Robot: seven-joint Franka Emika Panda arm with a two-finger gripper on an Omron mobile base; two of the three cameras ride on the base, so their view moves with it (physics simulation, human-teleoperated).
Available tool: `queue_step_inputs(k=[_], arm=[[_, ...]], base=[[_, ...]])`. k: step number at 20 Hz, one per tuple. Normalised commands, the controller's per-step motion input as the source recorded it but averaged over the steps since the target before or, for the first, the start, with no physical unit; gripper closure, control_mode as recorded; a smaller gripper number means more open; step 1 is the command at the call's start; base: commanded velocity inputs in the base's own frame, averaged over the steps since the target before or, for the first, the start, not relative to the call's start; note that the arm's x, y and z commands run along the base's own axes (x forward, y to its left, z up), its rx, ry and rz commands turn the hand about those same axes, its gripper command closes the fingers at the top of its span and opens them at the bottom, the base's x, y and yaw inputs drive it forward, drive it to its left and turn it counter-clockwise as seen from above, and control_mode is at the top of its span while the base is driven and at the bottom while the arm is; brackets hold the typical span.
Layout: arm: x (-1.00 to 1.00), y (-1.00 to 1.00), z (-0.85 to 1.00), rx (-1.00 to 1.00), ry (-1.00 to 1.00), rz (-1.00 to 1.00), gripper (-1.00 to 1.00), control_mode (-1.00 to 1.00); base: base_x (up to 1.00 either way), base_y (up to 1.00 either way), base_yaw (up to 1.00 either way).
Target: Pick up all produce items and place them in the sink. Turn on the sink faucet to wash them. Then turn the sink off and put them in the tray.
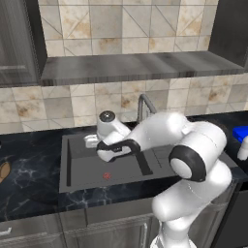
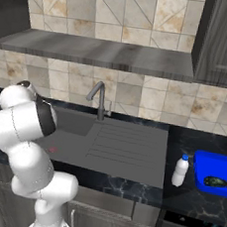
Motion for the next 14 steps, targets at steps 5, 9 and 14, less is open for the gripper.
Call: queue_step_inputs(k=[5, 9, 14], arm=[[-0.52, -0.38, 0.56, 0.08, -0.05, -0.05, 1.00, -1.00], [-0.52, -0.41, 0.48, 0.07, -0.05, -0.06, 1.00, -1.00], [-0.51, -0.52, 0.39, 0.05, -0.03, -0.07, 1.00, -1.00]], base=[[0.00, 0.00, 0.00], [0.00, 0.00, 0.00], [0.00, 0.00, 0.00]])
